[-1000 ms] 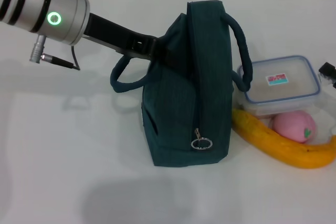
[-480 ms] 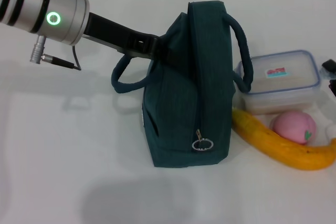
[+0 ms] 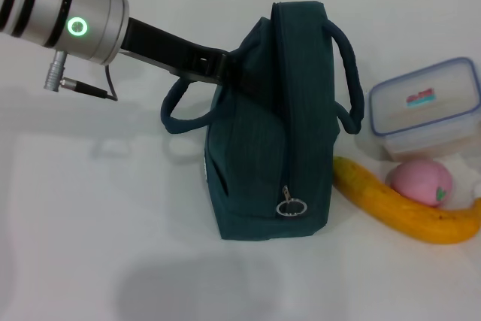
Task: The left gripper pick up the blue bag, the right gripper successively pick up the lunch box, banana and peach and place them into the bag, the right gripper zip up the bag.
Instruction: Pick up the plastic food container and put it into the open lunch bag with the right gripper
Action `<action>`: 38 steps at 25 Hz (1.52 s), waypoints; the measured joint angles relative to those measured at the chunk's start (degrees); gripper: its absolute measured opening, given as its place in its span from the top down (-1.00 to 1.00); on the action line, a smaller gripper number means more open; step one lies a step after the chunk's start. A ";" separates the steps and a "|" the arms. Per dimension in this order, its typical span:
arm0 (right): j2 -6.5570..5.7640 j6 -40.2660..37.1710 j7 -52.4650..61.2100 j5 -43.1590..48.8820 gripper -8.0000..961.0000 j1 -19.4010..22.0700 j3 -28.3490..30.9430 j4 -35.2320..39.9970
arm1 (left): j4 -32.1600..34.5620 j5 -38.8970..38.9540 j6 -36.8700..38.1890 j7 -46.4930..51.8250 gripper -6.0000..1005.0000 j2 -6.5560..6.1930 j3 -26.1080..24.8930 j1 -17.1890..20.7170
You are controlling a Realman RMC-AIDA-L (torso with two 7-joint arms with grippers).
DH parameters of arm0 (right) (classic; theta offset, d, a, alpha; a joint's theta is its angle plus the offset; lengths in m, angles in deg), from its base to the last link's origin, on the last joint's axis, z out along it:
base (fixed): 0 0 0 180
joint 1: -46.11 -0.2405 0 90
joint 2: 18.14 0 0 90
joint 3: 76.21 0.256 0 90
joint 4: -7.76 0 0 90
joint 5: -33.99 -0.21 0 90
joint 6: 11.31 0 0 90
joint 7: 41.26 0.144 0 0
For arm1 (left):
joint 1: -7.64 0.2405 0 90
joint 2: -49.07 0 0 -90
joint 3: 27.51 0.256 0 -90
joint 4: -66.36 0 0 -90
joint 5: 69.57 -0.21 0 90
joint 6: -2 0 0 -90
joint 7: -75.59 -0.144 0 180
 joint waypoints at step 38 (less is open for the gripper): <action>0.64 -15.07 -11.21 -13.51 0.76 -10.36 -13.18 0.20 | 0.01 5.16 0.50 0.51 0.89 -0.14 -0.43 -1.37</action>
